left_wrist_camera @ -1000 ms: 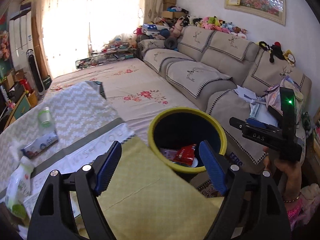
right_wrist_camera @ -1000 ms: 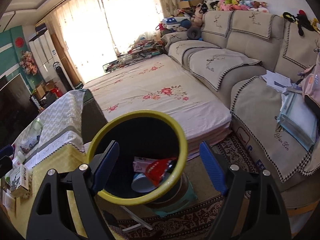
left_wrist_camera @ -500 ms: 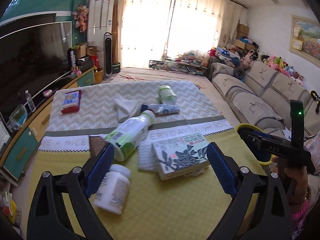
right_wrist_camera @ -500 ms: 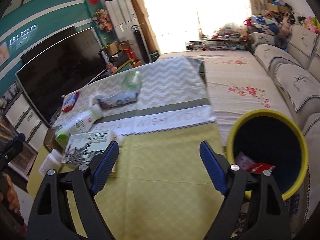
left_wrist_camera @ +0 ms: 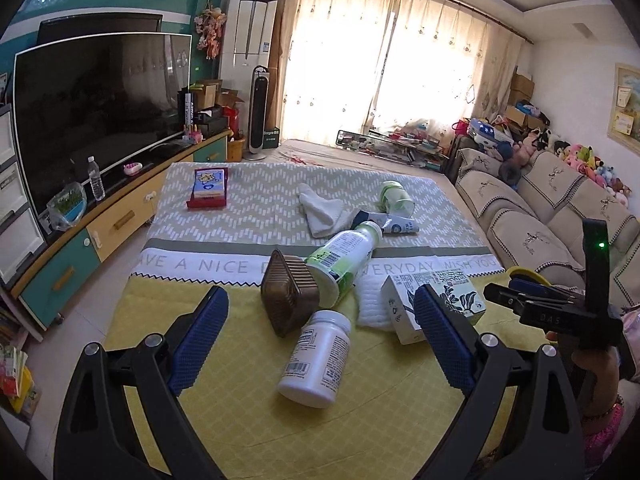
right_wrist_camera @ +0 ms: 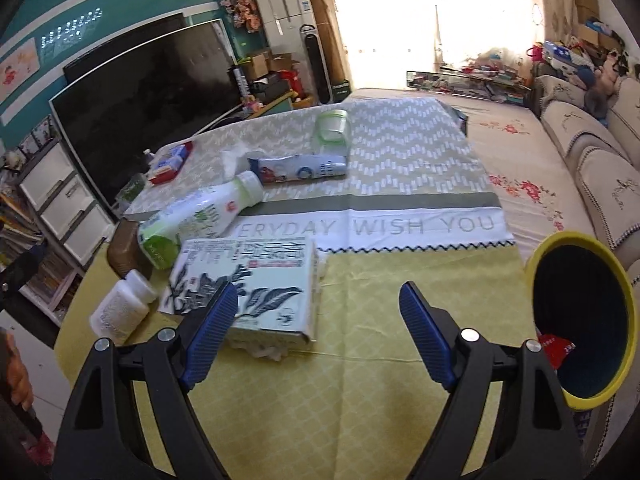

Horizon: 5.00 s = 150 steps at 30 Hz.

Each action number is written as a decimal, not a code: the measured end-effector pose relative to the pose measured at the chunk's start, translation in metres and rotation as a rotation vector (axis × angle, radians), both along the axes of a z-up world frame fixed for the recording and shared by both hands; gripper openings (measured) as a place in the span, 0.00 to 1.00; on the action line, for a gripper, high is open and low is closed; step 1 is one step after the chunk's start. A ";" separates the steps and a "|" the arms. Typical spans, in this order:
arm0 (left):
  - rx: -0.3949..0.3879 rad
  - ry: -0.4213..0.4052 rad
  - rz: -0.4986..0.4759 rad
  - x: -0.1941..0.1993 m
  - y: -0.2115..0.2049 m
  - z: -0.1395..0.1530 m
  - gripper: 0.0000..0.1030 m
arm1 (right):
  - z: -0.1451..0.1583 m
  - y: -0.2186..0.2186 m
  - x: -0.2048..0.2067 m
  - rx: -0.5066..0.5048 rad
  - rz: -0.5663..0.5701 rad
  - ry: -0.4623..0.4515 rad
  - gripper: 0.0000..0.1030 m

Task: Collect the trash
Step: 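Move the right gripper back over the table toward the white pill bottle, then grasp the white pill bottle crosswise with the right gripper and lift, then carry the pill bottle over the bin and open the right gripper, then grasp the brown ribbed plastic container with the left gripper, then carry the brown container over the bin and open the left gripper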

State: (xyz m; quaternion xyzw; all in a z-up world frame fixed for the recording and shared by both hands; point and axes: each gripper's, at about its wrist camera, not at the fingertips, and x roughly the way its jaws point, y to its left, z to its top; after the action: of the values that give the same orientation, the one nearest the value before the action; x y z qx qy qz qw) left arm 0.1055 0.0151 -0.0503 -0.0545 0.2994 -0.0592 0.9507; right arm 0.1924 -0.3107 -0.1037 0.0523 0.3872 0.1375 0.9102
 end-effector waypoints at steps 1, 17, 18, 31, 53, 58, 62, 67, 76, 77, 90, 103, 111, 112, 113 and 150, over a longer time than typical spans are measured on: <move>0.004 -0.008 0.010 -0.001 0.002 0.002 0.90 | 0.003 0.008 -0.003 0.001 0.028 -0.010 0.76; 0.034 -0.149 0.290 -0.052 0.095 0.049 0.92 | -0.006 0.182 -0.034 -0.142 0.578 -0.115 0.85; 0.033 -0.142 0.291 -0.053 0.097 0.047 0.92 | -0.007 0.186 -0.031 -0.154 0.609 -0.110 0.87; 0.020 -0.103 0.225 -0.045 0.084 0.034 0.92 | -0.032 0.200 0.023 -0.213 0.830 0.093 0.90; 0.036 -0.073 0.182 -0.031 0.071 0.027 0.92 | 0.014 0.151 -0.019 -0.072 0.679 -0.058 0.79; 0.043 -0.054 0.142 -0.023 0.057 0.022 0.92 | 0.036 0.071 -0.027 -0.024 0.458 -0.118 0.79; 0.053 -0.034 0.099 -0.014 0.036 0.017 0.92 | 0.033 -0.011 -0.021 -0.041 0.189 -0.110 0.79; 0.055 -0.001 0.052 0.003 0.010 0.007 0.92 | 0.012 -0.121 -0.015 -0.073 -0.177 -0.056 0.79; 0.054 0.066 0.007 0.038 -0.032 -0.013 0.92 | -0.045 -0.240 -0.003 -0.143 -0.506 0.079 0.79; 0.062 0.073 0.006 0.041 -0.036 -0.015 0.92 | -0.050 -0.247 -0.001 -0.147 -0.517 0.087 0.79; 0.106 0.113 -0.003 0.060 -0.049 -0.032 0.92 | -0.062 -0.261 0.003 -0.133 -0.564 0.085 0.84; 0.106 0.180 -0.004 0.087 -0.025 -0.074 0.66 | -0.054 -0.226 0.009 -0.161 -0.494 0.094 0.84; 0.095 0.223 -0.049 0.102 -0.019 -0.089 0.42 | -0.054 -0.214 0.014 -0.161 -0.467 0.101 0.84; 0.094 0.226 -0.052 0.102 -0.019 -0.090 0.34 | -0.054 -0.212 0.015 -0.161 -0.465 0.101 0.84; 0.095 0.227 -0.054 0.102 -0.019 -0.091 0.28 | -0.054 -0.212 0.015 -0.160 -0.462 0.101 0.84; 0.109 0.077 -0.648 0.068 -0.278 -0.005 0.14 | -0.036 -0.277 -0.079 -0.045 -0.597 -0.002 0.84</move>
State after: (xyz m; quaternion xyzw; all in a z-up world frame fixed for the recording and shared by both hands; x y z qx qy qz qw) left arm 0.1740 -0.2624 -0.0549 0.0924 0.3397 -0.3403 0.8719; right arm 0.1136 -0.5880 -0.1398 0.1435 0.3569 -0.1449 0.9116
